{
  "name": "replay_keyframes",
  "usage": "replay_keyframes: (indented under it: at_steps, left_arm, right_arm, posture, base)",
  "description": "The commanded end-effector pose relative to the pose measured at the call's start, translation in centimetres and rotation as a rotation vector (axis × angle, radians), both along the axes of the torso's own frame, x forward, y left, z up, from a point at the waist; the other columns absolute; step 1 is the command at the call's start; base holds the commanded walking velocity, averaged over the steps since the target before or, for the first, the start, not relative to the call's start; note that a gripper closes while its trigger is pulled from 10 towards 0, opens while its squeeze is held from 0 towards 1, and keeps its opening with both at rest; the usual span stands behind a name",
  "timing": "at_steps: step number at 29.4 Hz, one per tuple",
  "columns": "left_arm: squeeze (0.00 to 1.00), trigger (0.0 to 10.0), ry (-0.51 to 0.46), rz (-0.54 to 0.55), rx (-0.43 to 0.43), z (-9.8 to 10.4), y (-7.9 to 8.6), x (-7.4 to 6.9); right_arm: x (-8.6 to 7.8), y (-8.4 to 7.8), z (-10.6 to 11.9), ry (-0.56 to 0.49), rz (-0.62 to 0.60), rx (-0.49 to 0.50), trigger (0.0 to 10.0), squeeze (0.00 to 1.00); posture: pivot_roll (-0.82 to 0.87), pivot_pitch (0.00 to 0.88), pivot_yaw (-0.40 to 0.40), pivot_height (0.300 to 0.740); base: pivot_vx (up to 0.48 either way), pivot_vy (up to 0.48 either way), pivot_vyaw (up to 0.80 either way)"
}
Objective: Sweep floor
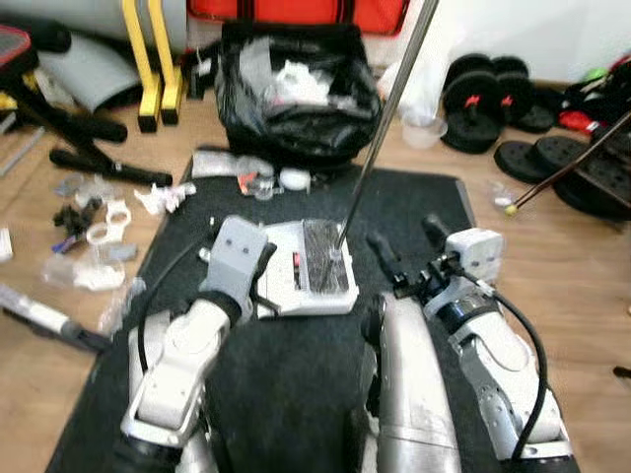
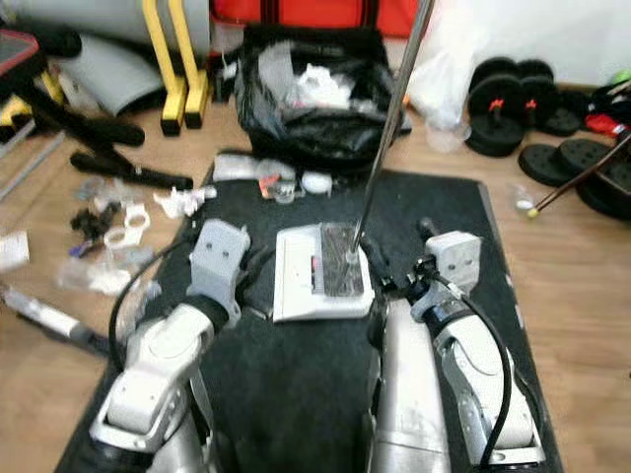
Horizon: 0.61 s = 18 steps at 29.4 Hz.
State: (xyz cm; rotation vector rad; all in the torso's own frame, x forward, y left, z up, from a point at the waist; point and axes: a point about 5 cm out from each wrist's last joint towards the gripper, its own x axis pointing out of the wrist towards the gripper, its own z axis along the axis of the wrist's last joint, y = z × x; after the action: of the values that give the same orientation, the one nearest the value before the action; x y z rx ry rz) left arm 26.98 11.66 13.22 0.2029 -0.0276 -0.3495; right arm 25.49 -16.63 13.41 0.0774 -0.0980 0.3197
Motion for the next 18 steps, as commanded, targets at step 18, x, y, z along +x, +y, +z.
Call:
replay_keyframes:
  at_steps: [18]
  left_arm:
    - [0.0, 10.0, -0.04, -0.01, -0.069, -0.2, -0.6, 1.1]
  right_arm:
    - [0.1, -0.6, -0.5, 0.039, 0.018, -0.035, 10.0, 0.0]
  posture:
    - [-0.21, 0.0, -0.124, 0.425]
  base:
    - [0.0, 0.0, 0.0]
